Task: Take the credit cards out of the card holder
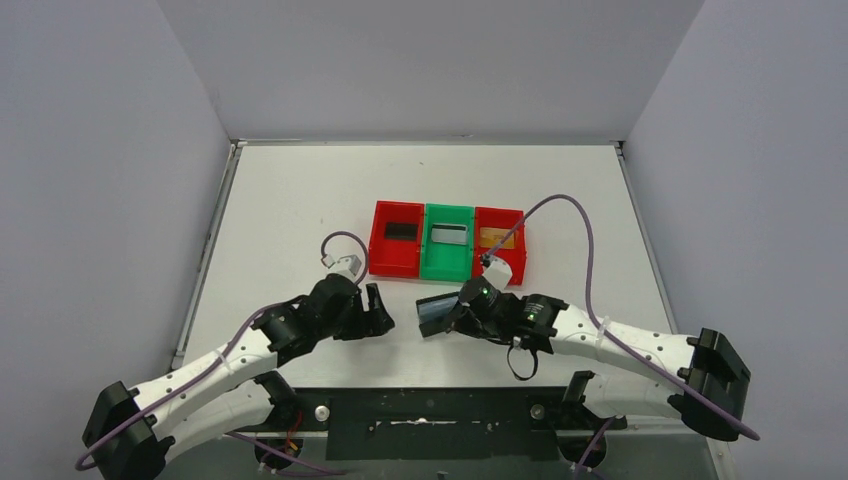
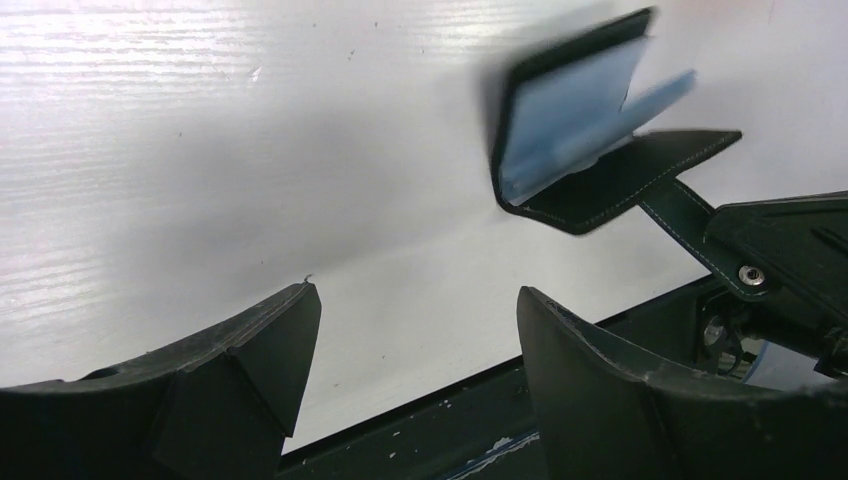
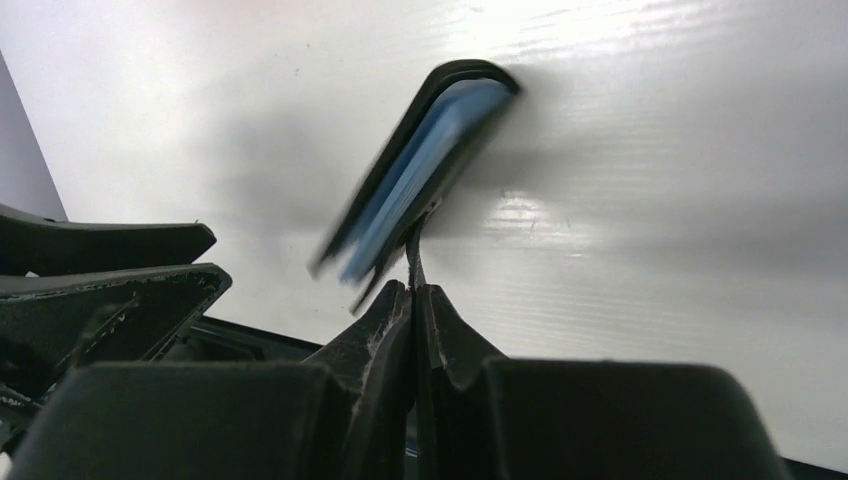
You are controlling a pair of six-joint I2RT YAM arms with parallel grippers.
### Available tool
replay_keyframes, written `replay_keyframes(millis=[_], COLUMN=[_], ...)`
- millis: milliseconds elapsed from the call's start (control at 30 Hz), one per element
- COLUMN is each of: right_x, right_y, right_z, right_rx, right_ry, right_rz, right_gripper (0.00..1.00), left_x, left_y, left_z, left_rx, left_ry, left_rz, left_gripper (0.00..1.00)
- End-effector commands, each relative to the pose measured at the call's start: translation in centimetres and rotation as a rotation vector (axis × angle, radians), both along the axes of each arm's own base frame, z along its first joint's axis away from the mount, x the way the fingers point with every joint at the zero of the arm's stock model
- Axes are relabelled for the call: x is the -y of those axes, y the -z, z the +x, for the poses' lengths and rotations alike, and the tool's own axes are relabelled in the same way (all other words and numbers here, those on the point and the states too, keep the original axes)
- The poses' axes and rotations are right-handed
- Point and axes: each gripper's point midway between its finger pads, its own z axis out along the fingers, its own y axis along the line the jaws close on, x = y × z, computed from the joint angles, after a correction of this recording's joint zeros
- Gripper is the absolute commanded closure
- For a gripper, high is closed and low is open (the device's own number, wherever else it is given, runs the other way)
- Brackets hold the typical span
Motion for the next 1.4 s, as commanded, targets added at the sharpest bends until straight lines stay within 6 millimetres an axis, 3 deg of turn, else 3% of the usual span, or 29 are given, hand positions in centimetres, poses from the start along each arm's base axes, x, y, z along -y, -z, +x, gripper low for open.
replay_keyframes(millis=[0, 267, 600, 767, 867, 933, 1067, 1167, 1267, 1367], right_x=[-2.2, -5.4, -12.0, -13.9, -12.7, -10.5, -3.7, 0.2, 1.6, 2.1], right_y=[-4.8, -6.8, -7.2, -7.7, -6.0, -3.8, -0.4, 0.3, -0.3, 0.7], right_z=[0.8, 1.0, -0.2, -3.4, -5.2, -4.9, -0.7, 2.9, 4.5, 4.6], right_rx=[0.141, 0.19, 0.172, 0.159, 0.125, 0.078, -0.012, -0.02, 0.044, 0.021], right_ry=[-0.21, -0.435, -0.759, -0.972, -1.033, -0.965, -0.593, -0.343, -0.268, -0.271], right_rz=[0.045, 0.061, 0.162, 0.235, 0.198, 0.123, -0.048, -0.063, -0.076, -0.089], right_gripper=[1.0, 0.99, 0.99, 1.0, 1.0, 1.0, 1.0, 1.0, 0.92, 0.85], left_x=[0.6, -0.3, -3.2, -4.8, -4.9, -4.4, -2.4, -0.6, 0.8, 2.0], left_y=[-3.4, -3.7, -5.2, -6.5, -6.9, -6.7, -5.5, -4.7, -4.3, -3.3], left_z=[1.9, 2.1, 2.1, 2.2, 2.3, 2.3, 2.3, 2.6, 2.9, 2.3], left_rx=[0.105, 0.119, 0.158, 0.2, 0.218, 0.215, 0.178, 0.154, 0.133, 0.09], left_ry=[-0.059, -0.115, -0.252, -0.323, -0.333, -0.313, -0.245, -0.185, -0.131, -0.072], left_rz=[-0.088, -0.085, -0.086, -0.098, -0.115, -0.124, -0.149, -0.161, -0.148, -0.16], left_gripper=[0.28, 0.28, 0.28, 0.28, 0.28, 0.28, 0.28, 0.29, 0.29, 0.29])
